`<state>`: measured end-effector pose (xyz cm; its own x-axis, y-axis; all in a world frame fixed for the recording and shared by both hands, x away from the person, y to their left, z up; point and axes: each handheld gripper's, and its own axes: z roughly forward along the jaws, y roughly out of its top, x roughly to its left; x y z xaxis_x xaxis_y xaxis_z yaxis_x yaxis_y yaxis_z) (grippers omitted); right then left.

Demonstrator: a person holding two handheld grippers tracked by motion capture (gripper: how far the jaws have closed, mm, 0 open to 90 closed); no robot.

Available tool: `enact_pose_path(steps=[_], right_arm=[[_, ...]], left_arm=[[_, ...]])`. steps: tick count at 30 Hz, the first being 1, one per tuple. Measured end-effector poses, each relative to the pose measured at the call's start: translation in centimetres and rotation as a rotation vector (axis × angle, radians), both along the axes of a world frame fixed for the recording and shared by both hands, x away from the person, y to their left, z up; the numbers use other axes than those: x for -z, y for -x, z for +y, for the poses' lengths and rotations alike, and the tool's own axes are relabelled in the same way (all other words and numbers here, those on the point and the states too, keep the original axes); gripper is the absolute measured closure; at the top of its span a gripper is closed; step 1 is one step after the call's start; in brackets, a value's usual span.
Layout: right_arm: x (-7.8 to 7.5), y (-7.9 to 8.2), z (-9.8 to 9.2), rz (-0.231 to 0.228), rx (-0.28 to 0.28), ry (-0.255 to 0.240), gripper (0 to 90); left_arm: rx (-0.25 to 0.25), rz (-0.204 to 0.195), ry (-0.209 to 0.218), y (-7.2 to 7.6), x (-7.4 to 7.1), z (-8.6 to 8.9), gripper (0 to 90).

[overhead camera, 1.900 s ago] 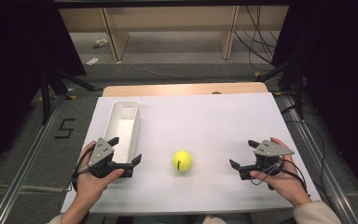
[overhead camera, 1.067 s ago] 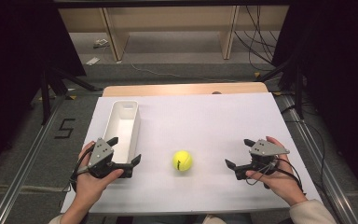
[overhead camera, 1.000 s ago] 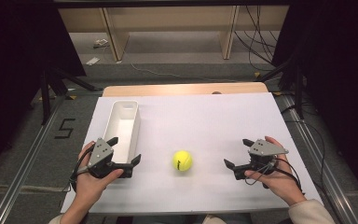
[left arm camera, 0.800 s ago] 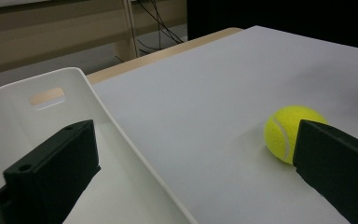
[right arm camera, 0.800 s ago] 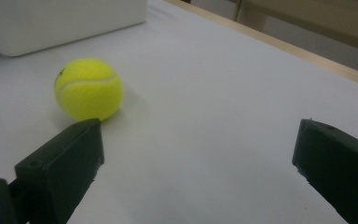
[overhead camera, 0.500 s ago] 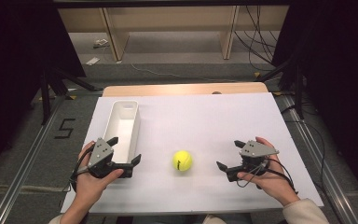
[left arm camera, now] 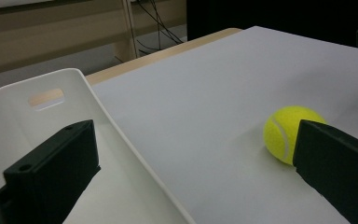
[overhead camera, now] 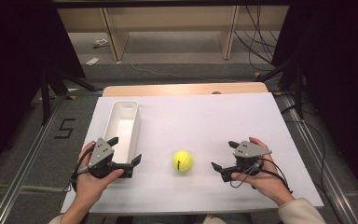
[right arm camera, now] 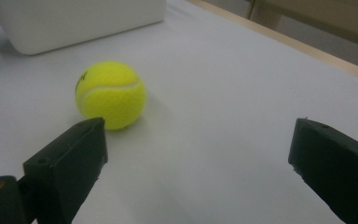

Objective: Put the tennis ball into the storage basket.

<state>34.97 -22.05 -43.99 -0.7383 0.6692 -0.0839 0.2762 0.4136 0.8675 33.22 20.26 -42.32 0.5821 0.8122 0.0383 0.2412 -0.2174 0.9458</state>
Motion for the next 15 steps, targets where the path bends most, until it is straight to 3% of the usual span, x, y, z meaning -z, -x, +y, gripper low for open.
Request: enact_pose_path(steps=[15], right_arm=[[0.3, 0.0, 1.6, 0.008, -0.039, 0.005, 5.7]], left_arm=[[0.000, 0.001, 0.000, 0.0, 0.0, 0.0, 0.0]])
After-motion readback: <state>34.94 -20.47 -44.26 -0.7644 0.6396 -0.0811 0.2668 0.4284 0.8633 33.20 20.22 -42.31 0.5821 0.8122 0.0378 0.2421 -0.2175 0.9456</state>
